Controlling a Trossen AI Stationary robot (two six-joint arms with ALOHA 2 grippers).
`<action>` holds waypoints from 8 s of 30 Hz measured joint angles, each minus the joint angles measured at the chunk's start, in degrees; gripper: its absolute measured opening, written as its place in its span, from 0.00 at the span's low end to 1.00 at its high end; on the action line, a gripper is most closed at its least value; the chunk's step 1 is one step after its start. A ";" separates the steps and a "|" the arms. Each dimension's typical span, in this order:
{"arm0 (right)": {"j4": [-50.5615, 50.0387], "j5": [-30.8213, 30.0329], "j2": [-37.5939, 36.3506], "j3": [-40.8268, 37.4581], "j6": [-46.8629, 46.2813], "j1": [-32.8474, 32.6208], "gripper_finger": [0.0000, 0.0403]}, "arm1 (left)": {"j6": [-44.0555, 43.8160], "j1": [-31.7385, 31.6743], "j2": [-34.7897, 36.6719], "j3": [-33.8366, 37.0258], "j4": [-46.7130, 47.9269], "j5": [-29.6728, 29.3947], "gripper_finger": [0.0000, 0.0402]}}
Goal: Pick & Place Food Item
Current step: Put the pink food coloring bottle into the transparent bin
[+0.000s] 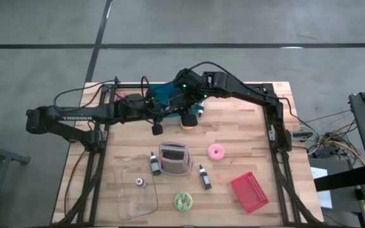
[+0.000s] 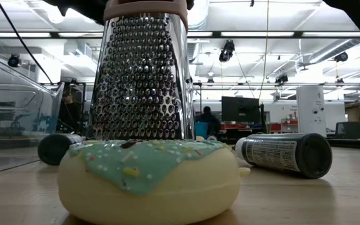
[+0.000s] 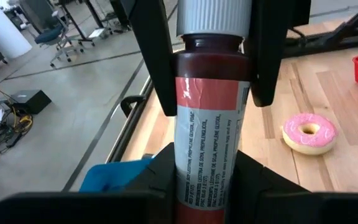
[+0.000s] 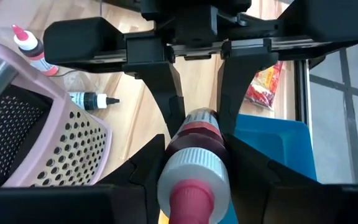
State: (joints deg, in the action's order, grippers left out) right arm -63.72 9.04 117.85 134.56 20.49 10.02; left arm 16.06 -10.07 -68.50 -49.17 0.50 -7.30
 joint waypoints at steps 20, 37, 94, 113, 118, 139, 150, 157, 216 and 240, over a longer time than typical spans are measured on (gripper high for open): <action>6.42 6.10 -6.49 -0.11 2.67 -3.54 0.59 | -6.63 0.63 18.56 24.73 -26.58 -0.22 0.22; 7.36 7.43 -6.32 -8.04 2.44 -6.04 0.58 | -9.94 20.01 41.25 39.08 -19.00 -9.33 0.22; 92.56 20.17 -66.67 -107.07 -18.76 -6.71 0.56 | -14.56 48.26 46.04 39.10 -3.07 -13.51 0.21; 88.98 16.11 -83.41 -119.33 -19.71 -5.80 0.56 | -14.56 48.26 46.02 39.13 -3.03 -13.48 0.21; 89.03 16.03 -86.56 -122.91 -21.20 -5.54 0.56 | -14.56 48.26 46.02 39.13 -3.05 -13.48 0.21; 89.46 13.07 -91.99 -129.55 -23.90 -5.57 0.56 | -18.46 49.11 46.07 45.61 -13.53 -13.30 0.21; 89.30 12.89 -91.99 -129.55 -24.44 -5.60 0.56 | -20.60 52.49 45.94 48.81 -18.08 -15.55 0.21; 89.17 12.45 -91.96 -129.58 -25.25 -5.61 0.56 | -17.53 56.08 45.91 48.81 -21.58 -24.39 0.21; 89.24 11.76 -91.96 -129.35 -26.55 -5.57 0.56 | -46.76 74.34 31.25 45.56 -15.24 -23.80 0.20; 89.26 11.77 -91.96 -129.33 -26.82 -5.57 0.56 | -52.10 74.31 31.20 43.65 -9.39 -23.39 0.23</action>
State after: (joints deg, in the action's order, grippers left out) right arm 25.54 20.81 25.89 5.23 -6.33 4.45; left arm -36.04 64.25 -37.30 -5.52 -8.89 -30.68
